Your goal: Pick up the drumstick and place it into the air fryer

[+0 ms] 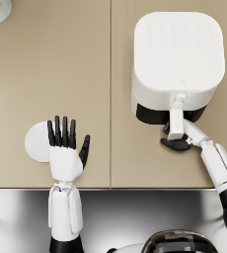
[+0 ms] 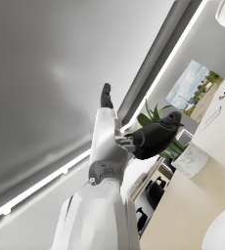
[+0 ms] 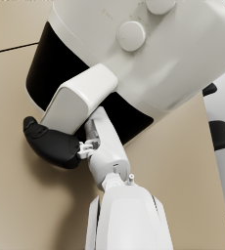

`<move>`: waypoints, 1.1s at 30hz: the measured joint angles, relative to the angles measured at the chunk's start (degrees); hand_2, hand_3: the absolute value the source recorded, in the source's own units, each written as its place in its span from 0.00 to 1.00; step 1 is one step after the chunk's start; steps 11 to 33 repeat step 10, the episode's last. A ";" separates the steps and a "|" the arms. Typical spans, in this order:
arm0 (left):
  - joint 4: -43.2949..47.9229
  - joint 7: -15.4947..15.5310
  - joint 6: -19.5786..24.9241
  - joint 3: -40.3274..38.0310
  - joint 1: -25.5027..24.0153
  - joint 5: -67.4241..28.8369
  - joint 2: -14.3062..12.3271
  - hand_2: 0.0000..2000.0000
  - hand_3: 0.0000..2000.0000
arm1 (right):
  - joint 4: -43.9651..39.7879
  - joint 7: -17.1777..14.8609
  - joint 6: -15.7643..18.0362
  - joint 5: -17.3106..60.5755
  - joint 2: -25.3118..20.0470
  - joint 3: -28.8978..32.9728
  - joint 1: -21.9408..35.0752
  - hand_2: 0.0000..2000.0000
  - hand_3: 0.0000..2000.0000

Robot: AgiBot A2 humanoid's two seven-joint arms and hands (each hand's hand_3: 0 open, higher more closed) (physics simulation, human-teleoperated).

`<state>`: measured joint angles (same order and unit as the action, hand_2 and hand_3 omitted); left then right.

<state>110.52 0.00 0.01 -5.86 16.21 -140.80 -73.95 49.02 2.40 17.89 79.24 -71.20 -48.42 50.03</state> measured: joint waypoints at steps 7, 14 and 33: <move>-0.08 0.00 0.00 0.04 0.01 0.00 0.00 0.00 0.00 | -0.11 -0.60 1.63 -0.03 0.25 -0.44 0.63 1.00 1.00; -0.09 0.00 0.00 0.04 0.01 0.00 0.00 0.00 0.00 | 0.04 -0.76 1.52 -0.11 0.35 -0.54 0.62 1.00 1.00; -0.09 0.00 0.00 0.04 0.01 0.00 0.00 0.00 0.00 | 0.04 -0.76 1.52 -0.11 0.35 -0.54 0.62 1.00 1.00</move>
